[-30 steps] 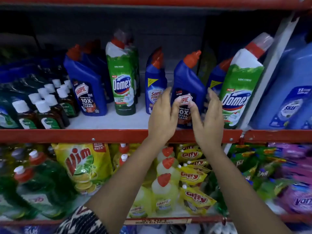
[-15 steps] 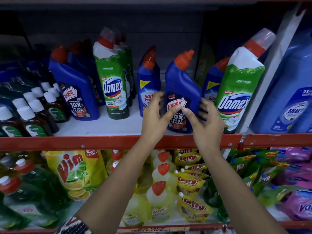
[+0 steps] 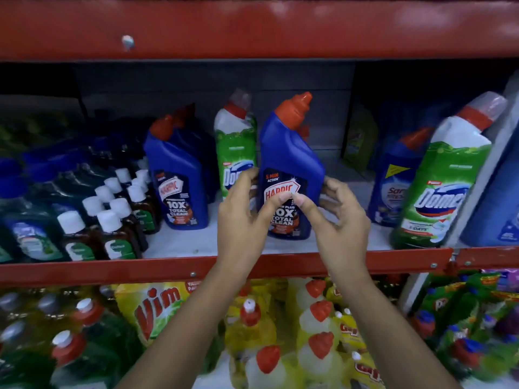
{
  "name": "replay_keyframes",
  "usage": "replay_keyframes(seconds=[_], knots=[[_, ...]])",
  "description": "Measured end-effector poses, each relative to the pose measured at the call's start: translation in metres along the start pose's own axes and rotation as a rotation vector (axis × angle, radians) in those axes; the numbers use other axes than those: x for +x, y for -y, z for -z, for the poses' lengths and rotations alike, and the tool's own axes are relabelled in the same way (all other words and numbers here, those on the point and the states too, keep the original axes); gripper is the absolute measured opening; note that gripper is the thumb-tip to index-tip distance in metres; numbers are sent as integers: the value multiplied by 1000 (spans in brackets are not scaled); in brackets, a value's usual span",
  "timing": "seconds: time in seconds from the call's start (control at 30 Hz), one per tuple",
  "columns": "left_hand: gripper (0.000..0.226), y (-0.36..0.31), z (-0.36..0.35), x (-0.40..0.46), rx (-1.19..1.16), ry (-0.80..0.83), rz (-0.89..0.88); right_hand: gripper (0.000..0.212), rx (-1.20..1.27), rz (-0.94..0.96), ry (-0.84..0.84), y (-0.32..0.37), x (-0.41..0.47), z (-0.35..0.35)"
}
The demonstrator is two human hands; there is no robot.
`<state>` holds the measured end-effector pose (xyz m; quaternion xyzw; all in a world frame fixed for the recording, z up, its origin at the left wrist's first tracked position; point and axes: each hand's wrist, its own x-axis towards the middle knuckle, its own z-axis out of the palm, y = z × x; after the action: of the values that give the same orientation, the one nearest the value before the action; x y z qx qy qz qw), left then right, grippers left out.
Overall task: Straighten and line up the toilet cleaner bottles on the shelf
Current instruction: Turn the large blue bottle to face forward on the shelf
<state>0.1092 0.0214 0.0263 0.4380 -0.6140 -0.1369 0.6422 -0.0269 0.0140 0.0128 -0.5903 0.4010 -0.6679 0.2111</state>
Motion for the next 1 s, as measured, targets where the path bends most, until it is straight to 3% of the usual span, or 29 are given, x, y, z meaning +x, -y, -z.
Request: replay_keyframes(seconds=[0.17, 0.43, 0.7, 1.0], knots=[[30, 15, 51, -5, 105, -60, 8, 36, 83, -18, 74, 4, -18, -52], [45, 50, 103, -6, 268, -175, 54, 34, 88, -33, 174, 6, -32, -120], [55, 65, 107, -9, 446, -231, 42, 44, 39, -63, 206, 1, -34, -146], [56, 75, 101, -18, 380, -244, 59, 43, -74, 30, 256, -2, -38, -146]])
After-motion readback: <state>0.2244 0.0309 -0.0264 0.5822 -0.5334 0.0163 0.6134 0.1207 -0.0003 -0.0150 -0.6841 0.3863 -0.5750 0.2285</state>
